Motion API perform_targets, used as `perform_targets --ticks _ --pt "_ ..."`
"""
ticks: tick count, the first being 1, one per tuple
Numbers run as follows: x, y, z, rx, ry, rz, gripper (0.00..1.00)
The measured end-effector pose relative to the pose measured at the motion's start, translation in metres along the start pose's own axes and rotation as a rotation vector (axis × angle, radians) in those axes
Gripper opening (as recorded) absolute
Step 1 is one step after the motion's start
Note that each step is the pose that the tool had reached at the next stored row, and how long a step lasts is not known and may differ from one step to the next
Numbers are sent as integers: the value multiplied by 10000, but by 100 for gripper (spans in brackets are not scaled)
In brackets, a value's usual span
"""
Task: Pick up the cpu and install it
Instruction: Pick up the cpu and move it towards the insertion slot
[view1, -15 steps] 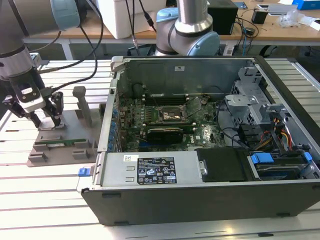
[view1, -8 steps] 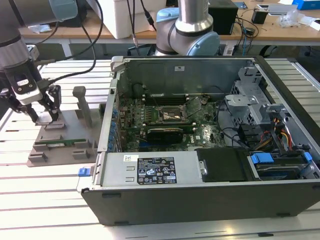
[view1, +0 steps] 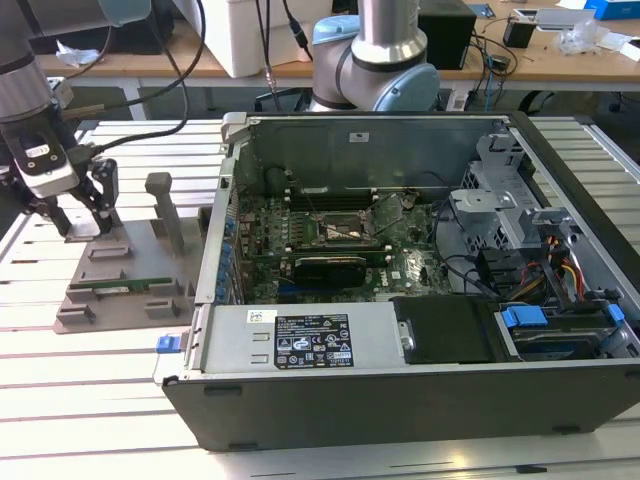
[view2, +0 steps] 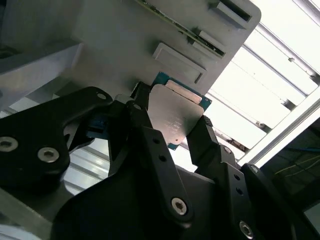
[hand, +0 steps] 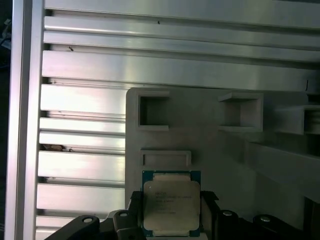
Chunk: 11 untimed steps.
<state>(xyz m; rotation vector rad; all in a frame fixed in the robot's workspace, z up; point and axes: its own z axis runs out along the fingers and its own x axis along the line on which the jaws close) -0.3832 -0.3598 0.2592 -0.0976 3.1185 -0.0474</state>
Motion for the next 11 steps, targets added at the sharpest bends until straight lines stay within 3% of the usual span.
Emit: perform_targets --ticks 11 --pt "-4 -2 -205 0 1 0 55"
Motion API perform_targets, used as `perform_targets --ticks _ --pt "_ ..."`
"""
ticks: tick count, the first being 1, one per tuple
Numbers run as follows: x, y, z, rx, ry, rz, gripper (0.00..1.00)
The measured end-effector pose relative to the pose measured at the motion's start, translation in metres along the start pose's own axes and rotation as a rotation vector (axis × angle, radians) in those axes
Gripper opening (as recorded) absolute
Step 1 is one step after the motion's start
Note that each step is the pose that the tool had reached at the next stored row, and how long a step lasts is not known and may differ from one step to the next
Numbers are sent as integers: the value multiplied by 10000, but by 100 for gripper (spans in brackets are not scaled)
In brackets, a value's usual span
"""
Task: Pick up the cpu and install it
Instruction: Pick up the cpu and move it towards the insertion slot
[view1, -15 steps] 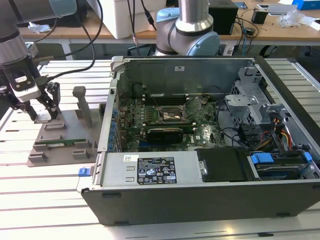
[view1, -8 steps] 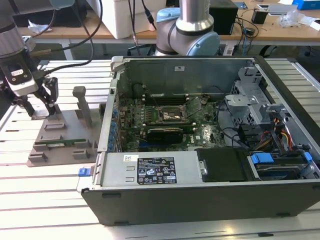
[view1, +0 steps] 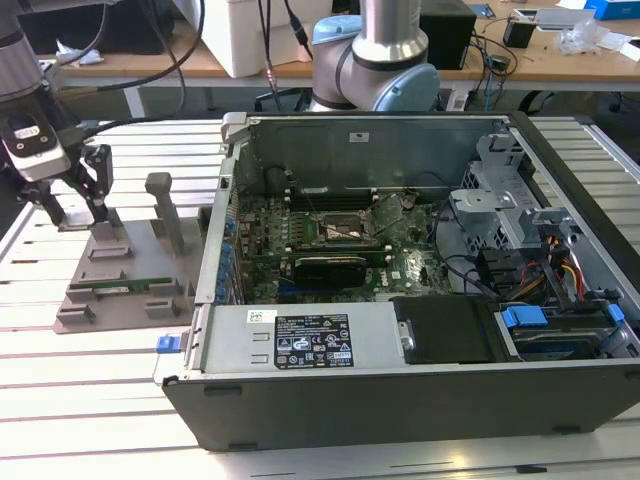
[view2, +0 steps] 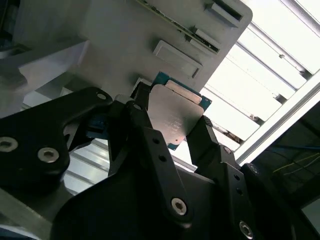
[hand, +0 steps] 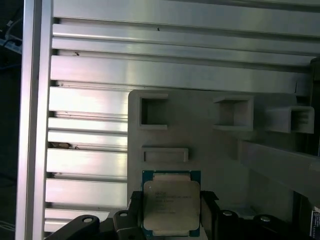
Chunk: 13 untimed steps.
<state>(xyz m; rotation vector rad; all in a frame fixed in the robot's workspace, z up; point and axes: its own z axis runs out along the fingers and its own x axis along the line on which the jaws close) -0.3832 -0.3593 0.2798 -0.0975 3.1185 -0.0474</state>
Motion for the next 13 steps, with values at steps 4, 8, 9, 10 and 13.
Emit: perform_targets --ticks 4,8,9,10,13 --pt "-2 0 -98 -1 -1 0 55" --pt "-5 1 -220 0 0 0 55" --pt "-6 2 -246 0 -1 0 55" --pt "-6 3 -266 0 -1 0 55" --pt "-7 4 -303 -1 -1 -1 55"
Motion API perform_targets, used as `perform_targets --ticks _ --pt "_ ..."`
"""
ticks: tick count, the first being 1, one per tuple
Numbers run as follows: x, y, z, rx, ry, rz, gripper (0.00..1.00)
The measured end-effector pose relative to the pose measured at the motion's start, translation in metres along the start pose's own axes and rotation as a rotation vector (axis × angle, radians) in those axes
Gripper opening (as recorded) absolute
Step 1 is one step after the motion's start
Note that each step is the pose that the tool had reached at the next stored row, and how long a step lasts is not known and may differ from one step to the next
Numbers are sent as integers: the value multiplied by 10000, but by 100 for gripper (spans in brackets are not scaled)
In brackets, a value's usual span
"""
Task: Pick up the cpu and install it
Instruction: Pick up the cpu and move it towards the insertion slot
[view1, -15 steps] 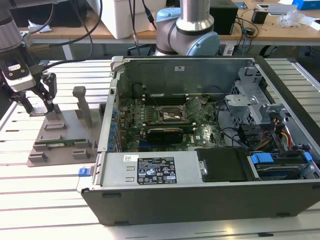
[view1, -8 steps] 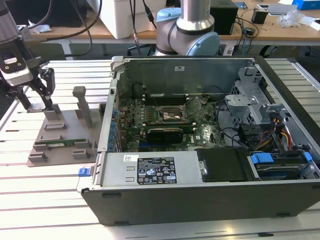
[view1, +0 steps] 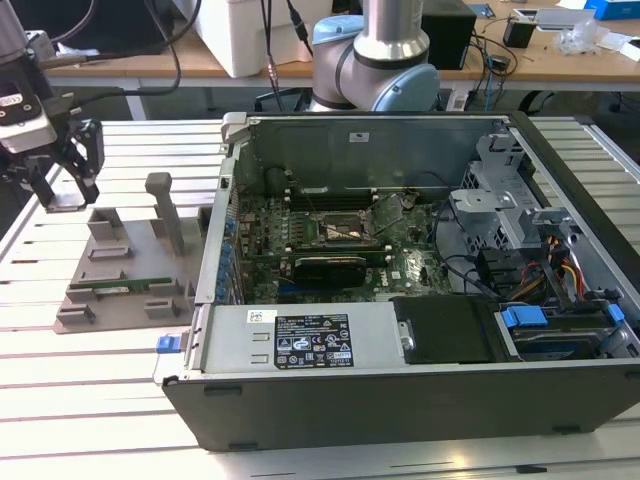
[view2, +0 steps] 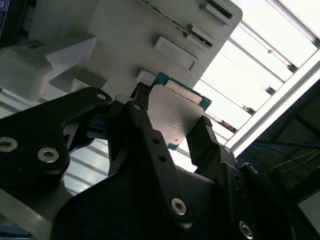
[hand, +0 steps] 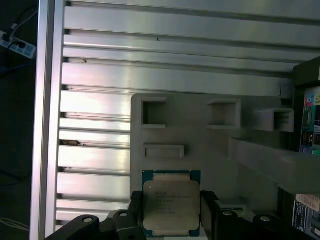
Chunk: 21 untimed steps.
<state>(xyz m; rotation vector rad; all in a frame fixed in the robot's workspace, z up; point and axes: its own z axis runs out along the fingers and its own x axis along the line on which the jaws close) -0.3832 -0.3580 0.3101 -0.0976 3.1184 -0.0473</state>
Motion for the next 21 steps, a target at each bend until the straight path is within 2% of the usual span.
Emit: perform_targets --ticks 10,21 --pt "-2 -1 -130 0 0 1 55" --pt "-4 -4 -223 0 0 1 55"
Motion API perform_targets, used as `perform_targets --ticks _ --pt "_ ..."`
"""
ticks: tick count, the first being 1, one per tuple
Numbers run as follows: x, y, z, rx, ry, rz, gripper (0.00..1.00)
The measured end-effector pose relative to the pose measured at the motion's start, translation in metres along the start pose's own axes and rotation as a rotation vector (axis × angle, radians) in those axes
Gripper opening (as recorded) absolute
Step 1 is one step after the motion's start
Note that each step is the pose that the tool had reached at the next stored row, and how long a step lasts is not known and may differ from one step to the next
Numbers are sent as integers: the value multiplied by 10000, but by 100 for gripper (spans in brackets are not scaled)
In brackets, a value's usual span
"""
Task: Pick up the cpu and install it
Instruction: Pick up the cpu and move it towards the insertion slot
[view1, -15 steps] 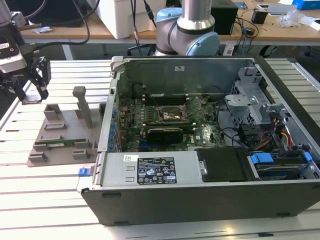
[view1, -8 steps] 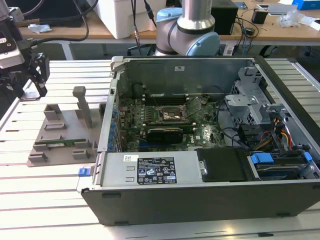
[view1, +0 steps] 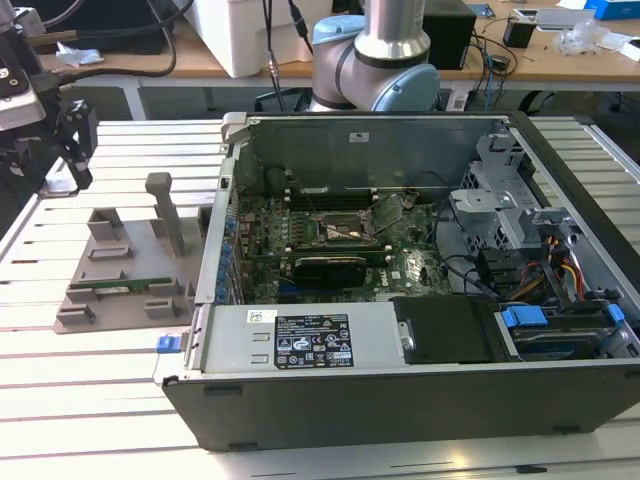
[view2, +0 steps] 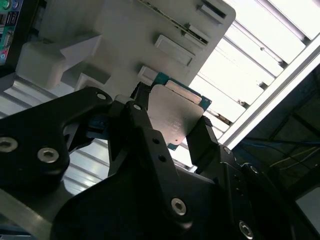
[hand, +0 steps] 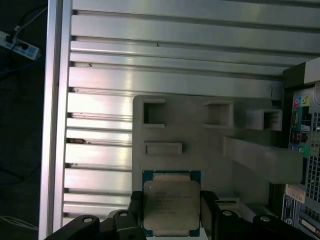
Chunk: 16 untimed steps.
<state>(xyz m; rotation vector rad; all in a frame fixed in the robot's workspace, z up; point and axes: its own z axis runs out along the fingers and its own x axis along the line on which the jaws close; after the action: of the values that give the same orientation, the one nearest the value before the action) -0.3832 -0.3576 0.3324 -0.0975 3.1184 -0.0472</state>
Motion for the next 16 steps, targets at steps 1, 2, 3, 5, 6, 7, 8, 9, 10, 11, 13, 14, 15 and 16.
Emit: perform_targets --ticks 1,2,3,5,6,7,8,9,10,11,13,14,15,16 --pt "0 0 -5 1 0 0 55" --pt "0 0 -15 0 1 0 55" --pt "0 -1 -23 0 0 0 55" --pt "-1 -1 -34 -1 0 1 55" --pt "-1 -1 -41 -1 0 0 55" --pt "-1 -1 -48 -1 0 0 55" --pt "-1 -2 -52 -1 0 0 55" --pt "-1 -2 -57 -1 0 0 55" --pt "-1 -2 -62 -1 0 0 55" --pt "-1 -2 -66 -1 0 0 55" --pt "-2 -2 -82 -2 1 0 55" --pt "-2 -3 -88 -2 1 0 55" --pt "-2 -3 -94 -2 0 0 55" --pt "-2 -3 -103 -3 -1 1 55"
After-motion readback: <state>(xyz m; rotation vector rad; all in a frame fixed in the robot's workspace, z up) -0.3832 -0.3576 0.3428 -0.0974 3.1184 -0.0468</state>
